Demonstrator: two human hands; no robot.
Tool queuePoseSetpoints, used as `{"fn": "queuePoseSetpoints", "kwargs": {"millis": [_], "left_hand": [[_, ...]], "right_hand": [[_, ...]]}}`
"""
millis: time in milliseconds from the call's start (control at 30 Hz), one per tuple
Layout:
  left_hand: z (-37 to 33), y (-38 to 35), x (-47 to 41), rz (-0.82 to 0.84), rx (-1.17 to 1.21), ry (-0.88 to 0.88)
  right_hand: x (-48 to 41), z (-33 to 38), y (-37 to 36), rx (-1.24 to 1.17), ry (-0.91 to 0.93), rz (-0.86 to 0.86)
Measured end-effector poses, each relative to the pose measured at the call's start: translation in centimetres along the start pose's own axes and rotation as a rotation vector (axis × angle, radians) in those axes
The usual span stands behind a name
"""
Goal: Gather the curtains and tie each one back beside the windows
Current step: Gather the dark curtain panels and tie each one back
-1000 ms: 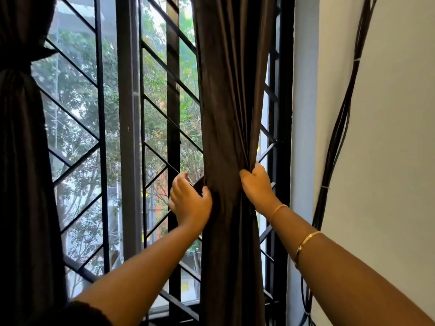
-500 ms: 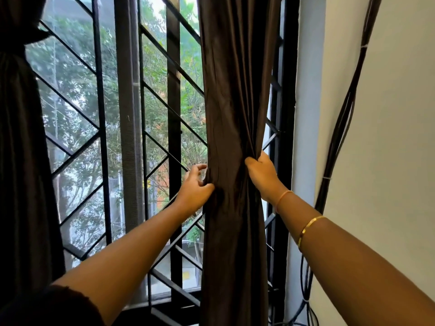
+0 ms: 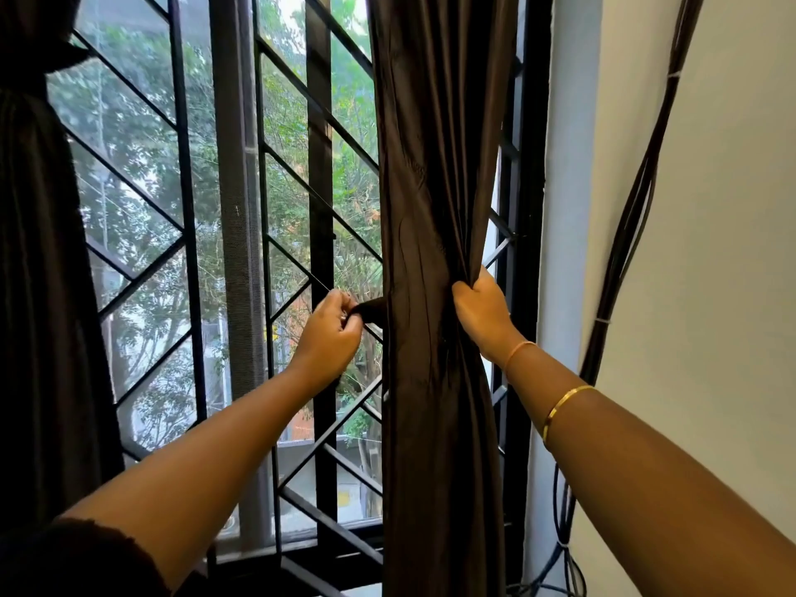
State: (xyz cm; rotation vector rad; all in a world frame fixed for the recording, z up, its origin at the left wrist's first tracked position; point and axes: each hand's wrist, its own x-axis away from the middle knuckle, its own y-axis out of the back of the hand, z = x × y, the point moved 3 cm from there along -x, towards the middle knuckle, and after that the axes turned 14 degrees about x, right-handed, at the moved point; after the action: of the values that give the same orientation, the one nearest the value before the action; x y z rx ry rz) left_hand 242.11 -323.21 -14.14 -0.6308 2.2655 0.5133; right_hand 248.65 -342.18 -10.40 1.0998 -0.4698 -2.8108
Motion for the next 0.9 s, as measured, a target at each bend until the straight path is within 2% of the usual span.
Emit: {"fn": "queuePoseSetpoints", "kwargs": {"millis": [67, 300, 400, 500, 633, 733, 900], "left_hand": [[0.1, 0.2, 0.2, 0.004, 0.12, 0.043], [-0.8, -0.1, 0.6, 0.124, 0.176, 0.063], [-1.6, -0.8, 1.2, 0.191, 0.07, 0.027], [-2.0, -1.5, 1.5, 0.174, -0.068, -0.024], [-3.1, -4.1, 2.8, 0.243, -0.123, 0.011], [-3.6, -5.7, 3.7, 0.177, -0.16, 0.067], [-3.3, -6.1, 4.7, 0.012, 0.021, 0.172]], "right_hand": [[0.0, 0.0, -0.1, 0.015, 0.008, -0.011], [-0.3, -0.1, -0.6, 0.024, 0.023, -0.019], [-0.3, 0.0, -0.9, 0.028, 0.014, -0.029], [-0.1, 0.3, -1.0, 0.015, 0.028, -0.035], [0.0, 0.3, -1.0, -0.01, 0.021, -0.028], [0.1, 0.4, -1.1, -0.017, 0.015, -0.03], [0.4, 0.5, -1.0, -0.016, 0.03, -0.02]]}}
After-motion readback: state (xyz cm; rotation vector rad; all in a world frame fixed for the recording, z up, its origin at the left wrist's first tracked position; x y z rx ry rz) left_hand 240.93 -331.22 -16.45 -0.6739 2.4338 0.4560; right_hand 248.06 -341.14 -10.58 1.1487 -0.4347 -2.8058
